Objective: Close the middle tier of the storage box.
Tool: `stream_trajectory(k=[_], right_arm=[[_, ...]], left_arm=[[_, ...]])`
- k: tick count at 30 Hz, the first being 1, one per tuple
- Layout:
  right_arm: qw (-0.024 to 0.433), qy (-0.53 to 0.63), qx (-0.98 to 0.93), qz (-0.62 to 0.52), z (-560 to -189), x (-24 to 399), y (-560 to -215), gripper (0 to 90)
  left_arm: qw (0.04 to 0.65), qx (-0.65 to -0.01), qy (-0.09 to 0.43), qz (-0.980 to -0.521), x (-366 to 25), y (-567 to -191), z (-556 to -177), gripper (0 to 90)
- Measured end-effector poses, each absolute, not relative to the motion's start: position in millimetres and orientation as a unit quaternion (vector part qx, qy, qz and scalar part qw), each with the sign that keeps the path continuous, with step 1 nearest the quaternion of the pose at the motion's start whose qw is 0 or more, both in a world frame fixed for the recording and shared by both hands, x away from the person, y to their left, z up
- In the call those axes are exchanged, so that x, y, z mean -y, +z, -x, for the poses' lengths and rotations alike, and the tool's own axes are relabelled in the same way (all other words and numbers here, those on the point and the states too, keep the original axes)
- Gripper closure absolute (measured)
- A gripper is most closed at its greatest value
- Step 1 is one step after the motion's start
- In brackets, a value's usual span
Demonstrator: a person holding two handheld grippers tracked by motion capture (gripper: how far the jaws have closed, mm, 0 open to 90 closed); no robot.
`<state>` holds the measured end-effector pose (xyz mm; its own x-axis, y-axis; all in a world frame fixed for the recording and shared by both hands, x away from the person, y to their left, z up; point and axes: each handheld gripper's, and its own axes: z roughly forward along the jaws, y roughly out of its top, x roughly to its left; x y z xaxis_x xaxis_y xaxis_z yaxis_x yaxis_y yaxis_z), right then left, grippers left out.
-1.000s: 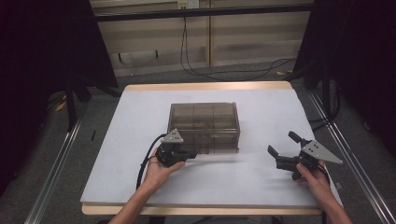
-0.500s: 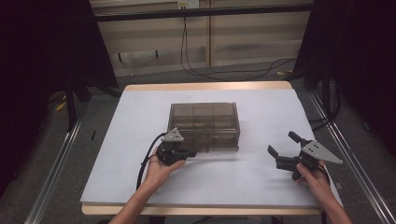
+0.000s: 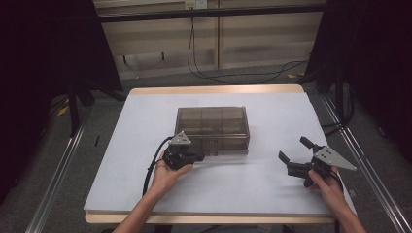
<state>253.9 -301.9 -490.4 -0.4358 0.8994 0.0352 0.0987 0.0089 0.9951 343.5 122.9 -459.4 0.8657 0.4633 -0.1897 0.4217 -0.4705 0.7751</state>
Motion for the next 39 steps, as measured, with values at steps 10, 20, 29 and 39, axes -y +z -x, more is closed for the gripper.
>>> stream_trajectory(k=[10,20,29,39], right_arm=[[0.346,0.577,-0.621,-0.402,-254,302,-490,0.7],[0.345,0.577,-0.621,-0.403,-254,302,-490,0.7],[0.346,0.578,-0.62,-0.402,-254,302,-490,0.7],[0.345,0.578,-0.62,-0.403,-254,302,-490,0.7]], left_arm=[[0.452,-0.263,0.027,-0.852,-124,-460,-347,90.0],[0.456,-0.273,0.028,-0.846,-122,-460,-351,90.0],[0.46,-0.272,0.035,-0.845,-118,-458,-354,90.0],[0.456,-0.277,0.041,-0.845,-116,-458,-356,90.0]])
